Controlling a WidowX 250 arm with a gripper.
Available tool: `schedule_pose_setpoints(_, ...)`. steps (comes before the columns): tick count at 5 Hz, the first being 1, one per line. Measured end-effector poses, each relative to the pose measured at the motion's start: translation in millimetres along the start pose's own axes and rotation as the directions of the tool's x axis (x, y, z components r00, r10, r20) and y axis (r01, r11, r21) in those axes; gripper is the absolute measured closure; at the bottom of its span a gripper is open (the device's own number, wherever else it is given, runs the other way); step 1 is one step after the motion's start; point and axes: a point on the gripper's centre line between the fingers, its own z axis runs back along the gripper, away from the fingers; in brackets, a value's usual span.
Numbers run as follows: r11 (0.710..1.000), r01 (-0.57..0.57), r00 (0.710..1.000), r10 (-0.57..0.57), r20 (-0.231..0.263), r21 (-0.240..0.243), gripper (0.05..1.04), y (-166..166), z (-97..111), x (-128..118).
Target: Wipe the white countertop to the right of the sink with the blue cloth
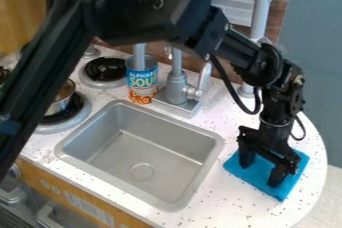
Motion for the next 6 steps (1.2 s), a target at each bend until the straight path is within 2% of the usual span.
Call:
schedule_pose_setpoints(3, 0.992, 0.123, 0.991, -0.124, -0.048, -0.019, 0.083, -35, -5, -75)
schedule_pose_setpoints(4, 0.989, 0.144, 0.988, -0.145, -0.045, -0.015, 0.083, -41, -5, -86)
schedule_pose_setpoints(5, 0.990, 0.138, 0.990, -0.137, -0.029, 0.021, 0.082, -33, -5, -72)
schedule_pose_setpoints(6, 0.997, 0.069, 0.998, -0.069, -0.003, 0.038, 0.082, -7, -3, -34)
